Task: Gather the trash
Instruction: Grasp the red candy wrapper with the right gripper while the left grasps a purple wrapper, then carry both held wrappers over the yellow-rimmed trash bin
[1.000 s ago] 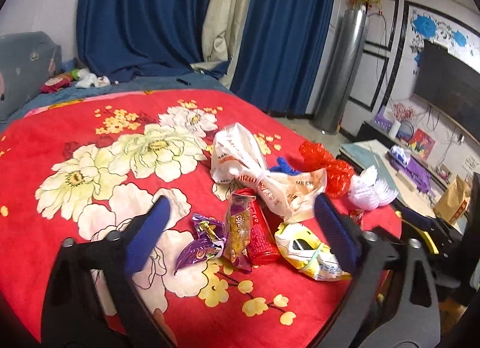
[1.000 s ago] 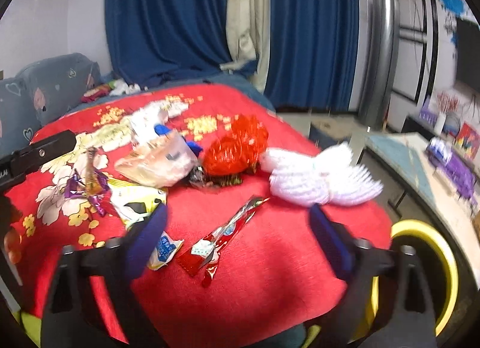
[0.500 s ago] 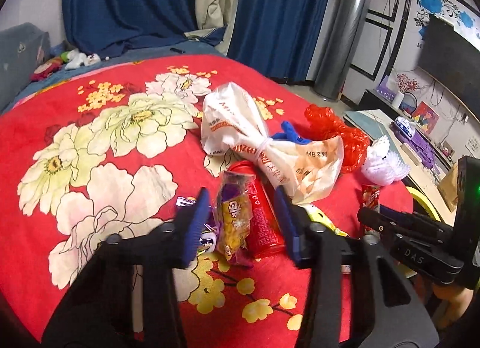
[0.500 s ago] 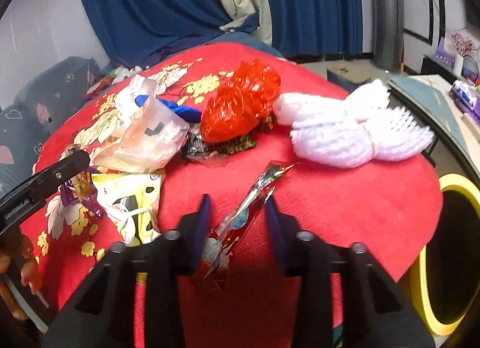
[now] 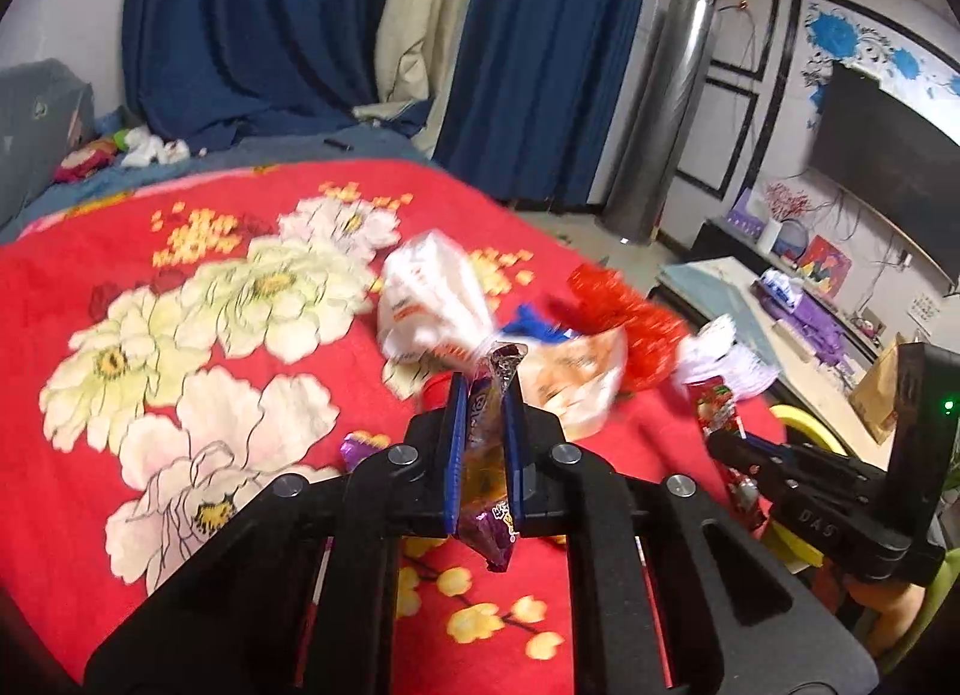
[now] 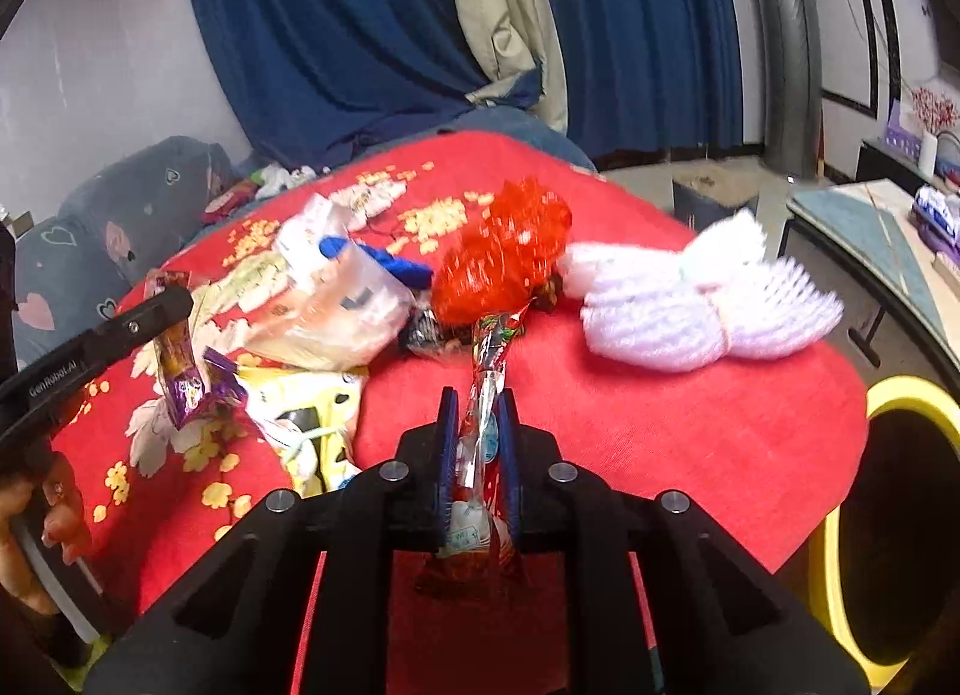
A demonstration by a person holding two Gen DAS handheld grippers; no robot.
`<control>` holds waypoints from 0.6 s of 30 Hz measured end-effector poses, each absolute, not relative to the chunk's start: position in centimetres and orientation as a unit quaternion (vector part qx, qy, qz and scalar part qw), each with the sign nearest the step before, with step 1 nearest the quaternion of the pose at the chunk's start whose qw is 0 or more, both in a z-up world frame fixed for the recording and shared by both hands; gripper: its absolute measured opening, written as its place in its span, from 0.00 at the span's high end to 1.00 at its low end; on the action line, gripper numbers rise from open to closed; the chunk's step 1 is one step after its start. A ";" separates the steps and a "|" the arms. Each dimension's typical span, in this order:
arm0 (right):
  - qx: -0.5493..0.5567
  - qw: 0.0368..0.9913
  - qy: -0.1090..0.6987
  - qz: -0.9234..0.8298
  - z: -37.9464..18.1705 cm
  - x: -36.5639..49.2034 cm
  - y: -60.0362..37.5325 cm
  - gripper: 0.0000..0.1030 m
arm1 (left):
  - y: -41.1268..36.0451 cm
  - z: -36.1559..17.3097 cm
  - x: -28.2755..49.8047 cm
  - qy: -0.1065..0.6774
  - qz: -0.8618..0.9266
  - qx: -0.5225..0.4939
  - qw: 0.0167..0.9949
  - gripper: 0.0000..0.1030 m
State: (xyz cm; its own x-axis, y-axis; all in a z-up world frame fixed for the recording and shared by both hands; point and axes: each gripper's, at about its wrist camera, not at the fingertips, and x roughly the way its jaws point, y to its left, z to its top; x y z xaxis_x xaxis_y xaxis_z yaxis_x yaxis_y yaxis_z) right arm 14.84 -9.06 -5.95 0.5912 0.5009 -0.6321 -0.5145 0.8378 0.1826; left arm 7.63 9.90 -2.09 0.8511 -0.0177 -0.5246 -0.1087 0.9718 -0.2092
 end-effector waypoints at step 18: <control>-0.007 0.925 0.278 0.257 -0.3 13.8 -14.6 0.87 | 2.4 1.8 10.4 0.234 -0.064 -0.086 0.966 0.94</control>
